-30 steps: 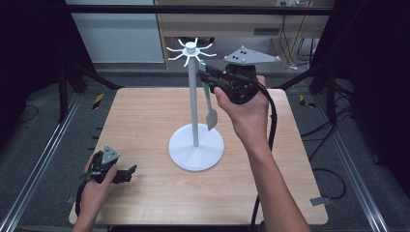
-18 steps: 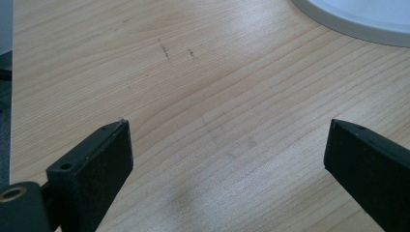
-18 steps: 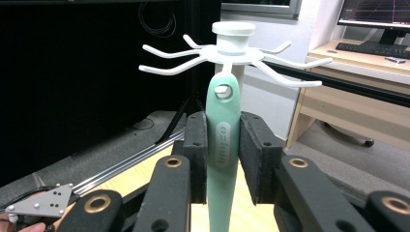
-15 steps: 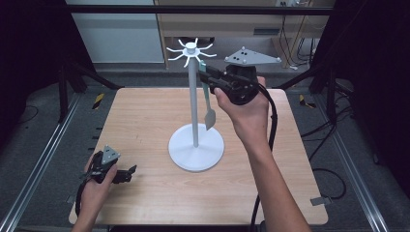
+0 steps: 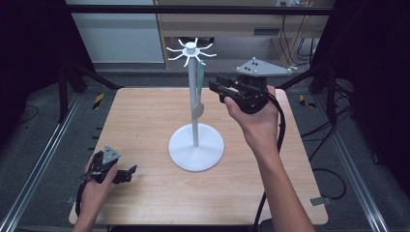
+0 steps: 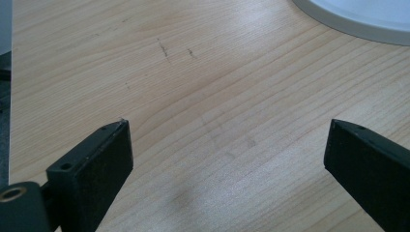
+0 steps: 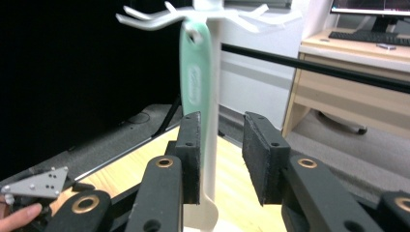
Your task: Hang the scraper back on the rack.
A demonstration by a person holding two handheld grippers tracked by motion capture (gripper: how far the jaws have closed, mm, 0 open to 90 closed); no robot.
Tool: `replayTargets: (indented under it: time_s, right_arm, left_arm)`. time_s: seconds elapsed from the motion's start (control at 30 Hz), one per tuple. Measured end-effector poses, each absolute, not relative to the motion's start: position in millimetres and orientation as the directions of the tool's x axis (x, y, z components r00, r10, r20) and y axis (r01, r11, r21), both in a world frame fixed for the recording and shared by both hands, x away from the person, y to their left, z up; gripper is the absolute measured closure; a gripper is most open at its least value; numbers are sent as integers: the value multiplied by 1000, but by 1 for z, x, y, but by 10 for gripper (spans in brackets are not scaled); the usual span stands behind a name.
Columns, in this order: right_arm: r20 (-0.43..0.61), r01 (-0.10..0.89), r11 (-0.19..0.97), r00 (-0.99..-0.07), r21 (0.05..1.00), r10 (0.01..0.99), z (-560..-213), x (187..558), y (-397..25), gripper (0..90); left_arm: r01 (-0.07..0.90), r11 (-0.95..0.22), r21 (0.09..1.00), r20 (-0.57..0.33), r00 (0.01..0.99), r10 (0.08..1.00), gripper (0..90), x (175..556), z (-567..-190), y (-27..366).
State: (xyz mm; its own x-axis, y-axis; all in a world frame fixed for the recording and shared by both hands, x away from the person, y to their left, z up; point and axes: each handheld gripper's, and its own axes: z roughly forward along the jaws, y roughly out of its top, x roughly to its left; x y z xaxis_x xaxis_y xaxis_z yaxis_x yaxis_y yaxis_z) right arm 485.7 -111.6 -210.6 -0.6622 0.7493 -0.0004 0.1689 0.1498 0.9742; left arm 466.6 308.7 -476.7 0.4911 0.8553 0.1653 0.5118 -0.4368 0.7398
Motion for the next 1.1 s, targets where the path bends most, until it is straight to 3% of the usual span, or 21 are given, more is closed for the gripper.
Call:
replayTargets:
  time_s: [0.17, 0.57, 1.1]
  right_arm:
    - [13, 192, 143, -641, 971, 768, -224, 485, -124, 630]
    - [41, 253, 112, -530, 961, 847, -275, 485, -154, 305]
    - [77, 321, 87, -464, 943, 882, -356, 481, -185, 143]
  left_arm:
    - [515, -439, 736, 166, 491, 855, 31, 466, -477, 309]
    - [520, -436, 735, 162, 489, 857, 31, 467, -477, 310]
    - [523, -429, 737, 160, 482, 861, 31, 467, -477, 312]
